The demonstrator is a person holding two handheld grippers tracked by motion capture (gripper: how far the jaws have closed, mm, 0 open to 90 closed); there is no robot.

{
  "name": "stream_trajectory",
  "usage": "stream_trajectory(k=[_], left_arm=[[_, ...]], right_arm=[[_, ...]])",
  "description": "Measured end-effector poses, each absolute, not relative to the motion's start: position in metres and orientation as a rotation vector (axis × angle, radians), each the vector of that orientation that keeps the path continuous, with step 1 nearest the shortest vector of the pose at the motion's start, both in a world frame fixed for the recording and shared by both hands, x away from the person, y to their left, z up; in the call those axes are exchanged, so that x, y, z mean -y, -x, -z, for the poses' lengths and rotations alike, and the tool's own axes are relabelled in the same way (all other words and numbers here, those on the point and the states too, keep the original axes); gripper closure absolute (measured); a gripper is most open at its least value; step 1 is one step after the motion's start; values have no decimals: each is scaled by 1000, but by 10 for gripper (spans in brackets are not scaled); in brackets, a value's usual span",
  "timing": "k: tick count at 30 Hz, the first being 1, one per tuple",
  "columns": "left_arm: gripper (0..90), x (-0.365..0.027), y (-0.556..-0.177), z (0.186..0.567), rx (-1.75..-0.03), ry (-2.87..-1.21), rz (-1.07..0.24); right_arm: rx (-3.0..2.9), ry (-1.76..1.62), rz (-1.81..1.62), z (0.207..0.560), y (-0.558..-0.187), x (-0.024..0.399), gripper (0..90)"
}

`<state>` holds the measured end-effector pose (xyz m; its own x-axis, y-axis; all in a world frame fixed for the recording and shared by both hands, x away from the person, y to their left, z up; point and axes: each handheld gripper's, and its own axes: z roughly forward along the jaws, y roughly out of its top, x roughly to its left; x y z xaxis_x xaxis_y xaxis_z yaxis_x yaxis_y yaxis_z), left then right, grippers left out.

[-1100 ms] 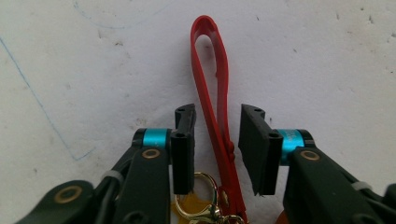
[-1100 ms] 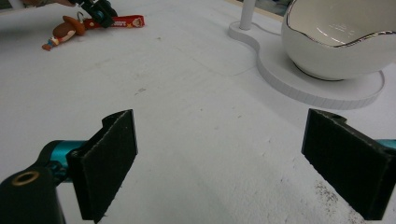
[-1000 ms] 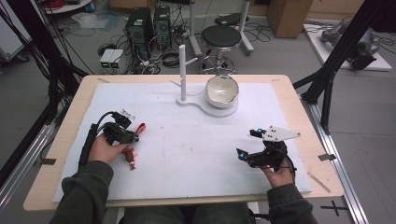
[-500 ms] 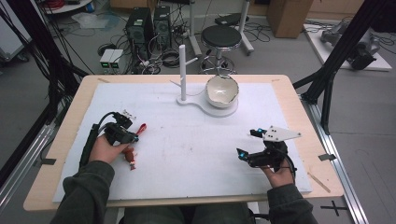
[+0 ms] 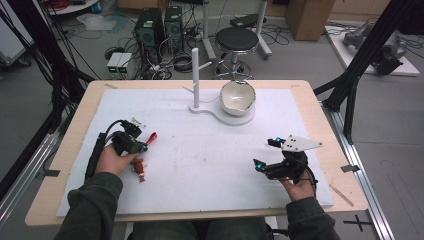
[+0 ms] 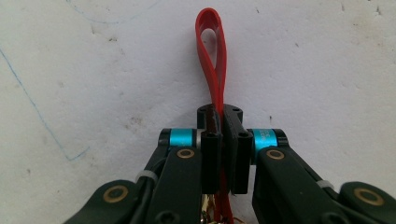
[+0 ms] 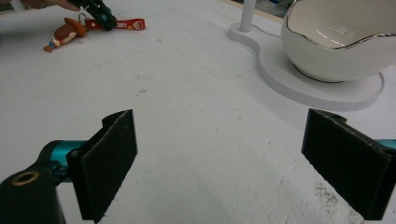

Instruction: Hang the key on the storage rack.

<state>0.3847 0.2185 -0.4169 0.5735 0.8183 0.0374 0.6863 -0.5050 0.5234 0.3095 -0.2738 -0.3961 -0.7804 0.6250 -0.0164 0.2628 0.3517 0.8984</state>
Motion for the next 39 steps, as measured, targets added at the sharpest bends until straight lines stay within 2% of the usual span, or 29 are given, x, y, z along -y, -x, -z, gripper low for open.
stream_trajectory(k=[39], left_arm=[[863, -223, -356, 384, -1071, -2191, -461]], right_arm=[[-2252, -777, -1407, 396, -310, 273, 94]])
